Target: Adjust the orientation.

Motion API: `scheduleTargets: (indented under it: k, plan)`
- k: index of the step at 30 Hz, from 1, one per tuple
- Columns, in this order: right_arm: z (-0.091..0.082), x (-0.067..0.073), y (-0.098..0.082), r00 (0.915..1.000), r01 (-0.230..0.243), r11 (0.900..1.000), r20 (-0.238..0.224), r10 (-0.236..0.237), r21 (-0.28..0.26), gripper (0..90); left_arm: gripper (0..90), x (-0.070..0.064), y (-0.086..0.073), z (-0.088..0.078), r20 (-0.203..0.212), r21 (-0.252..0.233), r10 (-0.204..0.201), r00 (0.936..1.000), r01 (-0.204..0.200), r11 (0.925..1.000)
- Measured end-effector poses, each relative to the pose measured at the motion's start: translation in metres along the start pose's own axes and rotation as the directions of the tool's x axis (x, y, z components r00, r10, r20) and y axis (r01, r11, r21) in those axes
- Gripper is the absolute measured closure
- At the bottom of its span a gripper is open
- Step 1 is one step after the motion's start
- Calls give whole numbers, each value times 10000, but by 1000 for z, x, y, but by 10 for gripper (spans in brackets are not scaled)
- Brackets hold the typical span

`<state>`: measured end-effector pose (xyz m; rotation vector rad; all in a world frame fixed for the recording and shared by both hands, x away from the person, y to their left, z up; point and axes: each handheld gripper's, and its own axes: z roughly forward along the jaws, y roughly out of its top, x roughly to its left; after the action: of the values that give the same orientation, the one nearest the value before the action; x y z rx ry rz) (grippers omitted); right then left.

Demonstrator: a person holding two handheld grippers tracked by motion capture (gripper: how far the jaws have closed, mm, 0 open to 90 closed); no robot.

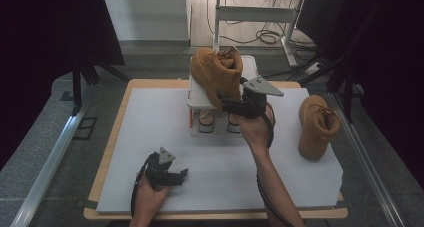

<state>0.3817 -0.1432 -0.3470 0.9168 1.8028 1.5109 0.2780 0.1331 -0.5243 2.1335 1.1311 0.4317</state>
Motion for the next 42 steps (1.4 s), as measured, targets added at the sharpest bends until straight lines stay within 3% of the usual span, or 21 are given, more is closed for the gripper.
scheduleTargets:
  k: [5,10,12,16,17,21,26,28,33,42]
  plan:
    - [-5,3,-3,10000,73,9988,-3,-73,476,142,131,0,0,0,6,-9,-3,10000,3,10000]
    - [-11,4,-7,9990,432,9970,47,-436,648,227,132,0,0,0,2,0,13,10000,-13,10000]
    - [-19,1,-10,9996,264,9981,-156,-256,556,315,132,0,0,0,0,0,16,10000,-16,10000]
    - [-24,-1,-12,9995,244,9980,-238,-230,579,376,132,0,0,0,-1,-1,16,10000,-16,10000]
    - [-28,-1,-14,9990,337,9971,-332,-315,679,437,132,0,0,0,0,-3,13,10000,-13,10000]
    - [-31,-4,-20,9975,472,9943,-562,-419,953,487,132,0,0,0,-3,-3,14,10000,-14,10000]
    - [-35,-10,-27,9974,214,9953,-700,-148,949,597,132,0,0,0,-4,-4,14,10000,-14,10000]
    - [-37,-12,-32,9970,223,9954,-757,-152,927,708,132,0,0,0,-5,-4,2,10000,-2,10000]
    - [-38,-13,-38,9961,350,9953,-840,-275,902,860,132,0,0,0,-9,4,14,10000,-14,10000]
    - [-36,-12,-41,9955,517,9933,-848,-430,1033,892,132,0,0,0,-10,3,18,10000,-18,10000]
